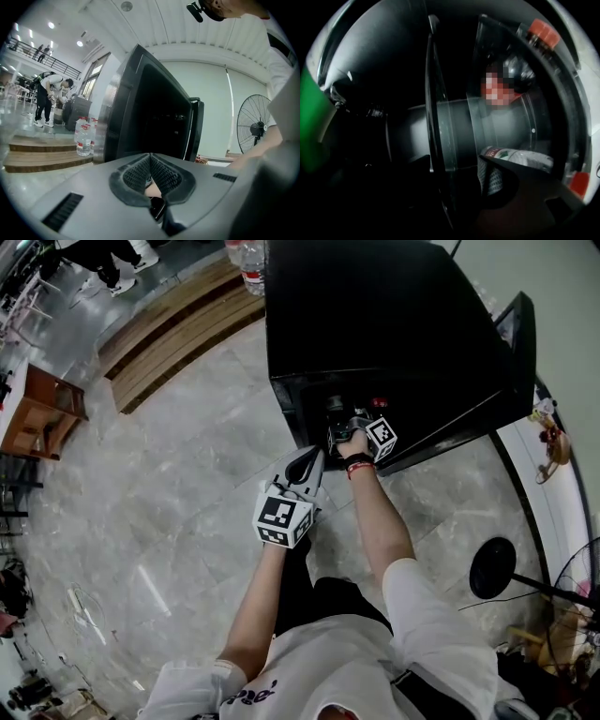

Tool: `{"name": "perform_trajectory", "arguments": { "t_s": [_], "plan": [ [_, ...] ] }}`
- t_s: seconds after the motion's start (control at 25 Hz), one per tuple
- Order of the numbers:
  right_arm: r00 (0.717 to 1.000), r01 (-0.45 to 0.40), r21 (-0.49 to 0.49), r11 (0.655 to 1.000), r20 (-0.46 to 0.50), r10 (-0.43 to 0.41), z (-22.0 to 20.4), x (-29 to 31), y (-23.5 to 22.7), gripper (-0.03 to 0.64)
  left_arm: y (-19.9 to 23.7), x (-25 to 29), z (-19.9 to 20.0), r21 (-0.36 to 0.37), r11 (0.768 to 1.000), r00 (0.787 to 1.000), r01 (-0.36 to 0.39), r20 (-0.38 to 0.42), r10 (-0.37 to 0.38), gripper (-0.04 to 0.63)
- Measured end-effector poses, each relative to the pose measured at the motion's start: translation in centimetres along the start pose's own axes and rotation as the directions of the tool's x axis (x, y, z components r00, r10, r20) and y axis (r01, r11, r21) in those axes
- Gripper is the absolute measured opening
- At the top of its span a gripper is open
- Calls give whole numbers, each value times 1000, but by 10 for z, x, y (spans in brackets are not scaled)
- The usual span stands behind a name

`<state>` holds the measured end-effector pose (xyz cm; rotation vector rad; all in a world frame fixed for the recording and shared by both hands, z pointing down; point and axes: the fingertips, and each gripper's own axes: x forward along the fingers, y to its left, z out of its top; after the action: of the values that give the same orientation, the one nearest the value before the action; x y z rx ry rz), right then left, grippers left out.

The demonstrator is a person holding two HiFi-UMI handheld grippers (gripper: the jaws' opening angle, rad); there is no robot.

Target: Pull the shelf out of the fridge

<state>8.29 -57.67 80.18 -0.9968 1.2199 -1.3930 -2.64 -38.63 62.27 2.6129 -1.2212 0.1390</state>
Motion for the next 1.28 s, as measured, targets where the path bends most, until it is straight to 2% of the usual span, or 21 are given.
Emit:
{"name": "perform_trajectory", "arguments": {
  "t_s": [0.44,0.52,0.56,0.6,0.84,1.28],
  "plan": [
    [999,-50,-67,997,-10,49,-5,34,14,297,3,9,-5,2,1000,1000,17,-11,-17,18],
    [1000,-23,-91,996,8,23,-1,35,9,204,2,10,-7,2,1000,1000,21,-13,-21,18],
    [1000,-11,-108,994,18,13,2,34,7,107,1,10,-8,2,1000,1000,23,-14,-23,18],
    [1000,-3,-123,992,24,6,3,34,6,70,0,10,-9,3,1000,1000,24,-15,-24,18],
    [999,26,-128,991,31,-22,3,34,4,32,2,7,-16,-4,1000,1000,16,-22,-16,18],
    [999,34,-131,991,21,-31,3,17,5,28,-5,1,-12,-10,1000,1000,9,-10,-9,18]
  ]
}}
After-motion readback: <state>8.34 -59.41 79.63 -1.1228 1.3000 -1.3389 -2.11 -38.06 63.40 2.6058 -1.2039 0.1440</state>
